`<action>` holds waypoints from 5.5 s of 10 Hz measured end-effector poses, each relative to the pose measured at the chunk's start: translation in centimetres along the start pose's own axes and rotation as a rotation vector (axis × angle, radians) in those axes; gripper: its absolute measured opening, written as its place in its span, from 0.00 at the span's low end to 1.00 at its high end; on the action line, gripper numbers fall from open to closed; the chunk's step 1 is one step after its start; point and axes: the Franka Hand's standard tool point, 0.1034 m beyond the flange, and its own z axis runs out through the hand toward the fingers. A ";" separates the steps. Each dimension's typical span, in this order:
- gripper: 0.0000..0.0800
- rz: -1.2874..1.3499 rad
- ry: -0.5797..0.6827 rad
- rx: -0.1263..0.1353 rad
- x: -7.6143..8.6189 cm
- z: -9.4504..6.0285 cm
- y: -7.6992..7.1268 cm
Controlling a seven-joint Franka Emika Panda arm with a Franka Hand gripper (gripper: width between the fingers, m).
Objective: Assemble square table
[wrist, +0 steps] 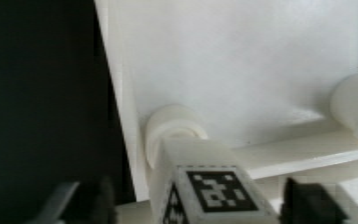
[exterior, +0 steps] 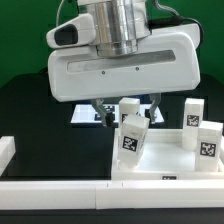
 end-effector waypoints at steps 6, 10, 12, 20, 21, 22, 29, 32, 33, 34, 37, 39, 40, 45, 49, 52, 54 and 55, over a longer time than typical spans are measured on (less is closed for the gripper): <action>0.00 0.000 0.000 0.000 0.0 0.0 0.0; 0.04 0.047 -0.058 -0.006 0.8 -2.1 -1.2; 0.31 0.065 -0.052 0.021 1.4 -2.8 -1.5; 0.81 0.149 -0.052 0.001 2.5 -0.9 -0.3; 0.81 0.150 -0.050 -0.001 2.3 -0.6 -0.2; 0.81 0.154 -0.050 -0.001 2.3 -0.6 0.0; 0.35 0.271 -0.052 -0.005 2.1 -0.3 0.0; 0.36 0.540 -0.039 -0.012 2.2 -0.2 -0.2; 0.36 0.675 -0.026 -0.011 2.2 -0.2 -0.5; 0.36 0.816 -0.014 -0.006 2.3 -0.1 -0.8; 0.36 1.240 0.050 0.046 2.6 0.0 -1.8; 0.36 1.373 0.055 0.048 2.5 0.1 -2.6; 0.36 1.424 0.055 0.050 2.5 0.1 -2.7; 0.78 0.988 0.002 0.012 1.7 0.4 -3.1; 0.81 0.670 0.000 0.008 1.7 0.4 -3.0; 0.81 0.175 0.041 -0.092 2.0 1.2 -2.9; 0.81 -0.003 0.089 -0.100 2.6 1.2 -2.2; 0.81 -0.018 0.085 -0.099 2.5 1.3 -2.2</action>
Offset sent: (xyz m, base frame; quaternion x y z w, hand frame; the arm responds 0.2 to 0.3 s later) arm 0.0000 0.0000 0.0000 0.0000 0.0000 0.0000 1.0000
